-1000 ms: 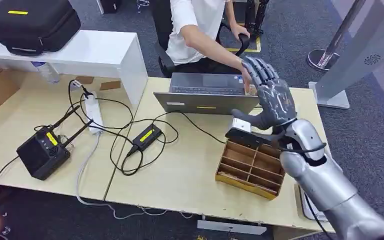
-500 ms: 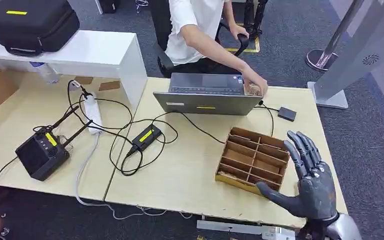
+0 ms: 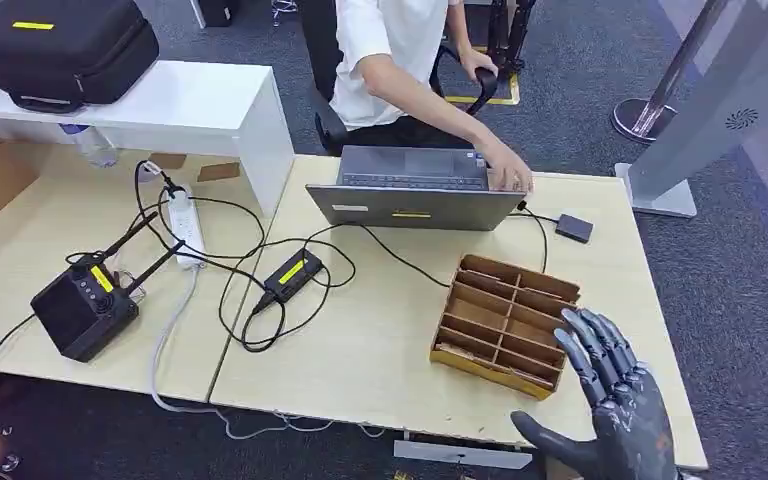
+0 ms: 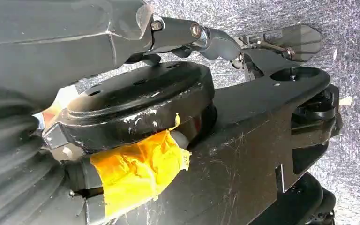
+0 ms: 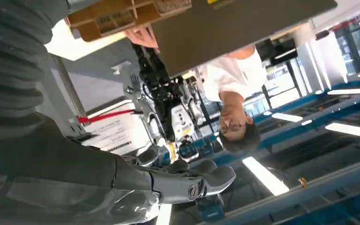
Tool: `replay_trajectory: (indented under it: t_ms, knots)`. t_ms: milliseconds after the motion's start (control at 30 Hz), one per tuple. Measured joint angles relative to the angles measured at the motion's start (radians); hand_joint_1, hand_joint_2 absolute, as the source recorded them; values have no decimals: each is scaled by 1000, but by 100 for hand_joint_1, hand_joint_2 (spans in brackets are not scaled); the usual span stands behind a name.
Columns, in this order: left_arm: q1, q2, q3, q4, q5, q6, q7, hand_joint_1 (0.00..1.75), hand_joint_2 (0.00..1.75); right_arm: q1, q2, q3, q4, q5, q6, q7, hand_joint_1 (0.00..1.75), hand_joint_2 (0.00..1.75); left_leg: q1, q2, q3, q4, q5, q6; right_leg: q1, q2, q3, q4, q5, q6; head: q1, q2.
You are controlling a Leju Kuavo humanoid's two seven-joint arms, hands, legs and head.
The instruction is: Pass the card to the sensor for recognition and then transmit it.
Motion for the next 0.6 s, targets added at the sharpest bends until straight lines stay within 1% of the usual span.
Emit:
replay_trajectory:
  t_ms: [133, 200, 300, 433, 600]
  knots:
    - [0, 0, 0, 0, 2, 0, 0, 0, 175, 17, 0, 6, -1, 5, 1, 1, 0, 175, 0, 0, 0, 0, 0, 0, 0, 0, 0, 0, 0, 0, 0, 0]
    - [0, 0, 0, 0, 3, 0, 0, 0, 175, 20, -1, 8, -2, 10, 20, 13, 0, 175, 0, 0, 0, 0, 0, 0, 0, 0, 0, 0, 0, 0, 0, 0]
    - [0, 0, 0, 0, 8, 2, 0, 0, 175, 25, -13, 17, 2, 48, 65, 57, 0, 175, 0, 0, 0, 0, 0, 0, 0, 0, 0, 0, 0, 0, 0, 0]
    - [0, 0, 0, 0, 12, 7, 0, 0, 175, 25, -31, 50, 24, 83, 103, 115, 0, 175, 0, 0, 0, 0, 0, 0, 0, 0, 0, 0, 0, 0, 0, 0]
    - [-1, -1, 0, 0, 15, 18, 6, 0, 175, 21, -38, 100, 71, 130, 112, 179, 0, 175, 0, 0, 0, 0, 0, 0, 0, 0, 0, 0, 0, 0, 0, 0]
